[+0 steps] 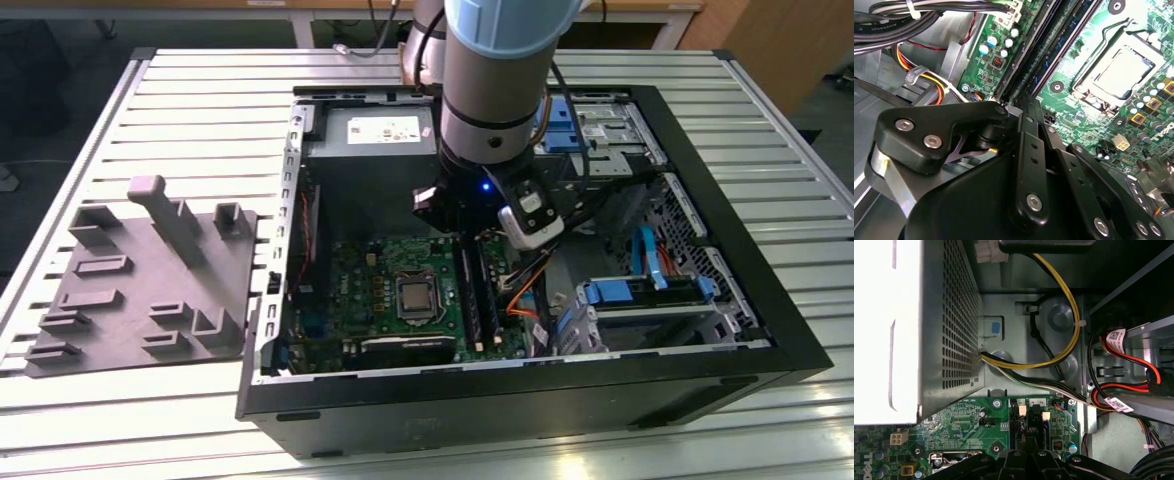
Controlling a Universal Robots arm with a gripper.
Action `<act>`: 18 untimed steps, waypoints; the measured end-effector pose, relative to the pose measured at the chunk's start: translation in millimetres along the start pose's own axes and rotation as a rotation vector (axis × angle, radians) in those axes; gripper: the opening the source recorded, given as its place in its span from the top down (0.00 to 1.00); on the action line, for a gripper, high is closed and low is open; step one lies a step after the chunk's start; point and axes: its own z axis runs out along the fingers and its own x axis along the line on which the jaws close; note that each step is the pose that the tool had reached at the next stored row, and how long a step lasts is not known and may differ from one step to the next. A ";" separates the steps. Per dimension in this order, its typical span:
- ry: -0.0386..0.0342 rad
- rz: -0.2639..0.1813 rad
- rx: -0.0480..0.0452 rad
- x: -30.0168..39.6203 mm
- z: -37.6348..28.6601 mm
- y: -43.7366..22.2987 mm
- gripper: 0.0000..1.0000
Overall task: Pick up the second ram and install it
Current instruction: 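Press down the second ram until it locks into place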
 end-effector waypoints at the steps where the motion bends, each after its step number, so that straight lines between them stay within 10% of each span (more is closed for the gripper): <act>1: 0.0001 0.000 0.0003 0.0 0.3 -0.1 0.89; 18: 0.0001 0.000 0.0002 0.1 3.0 -0.3 0.89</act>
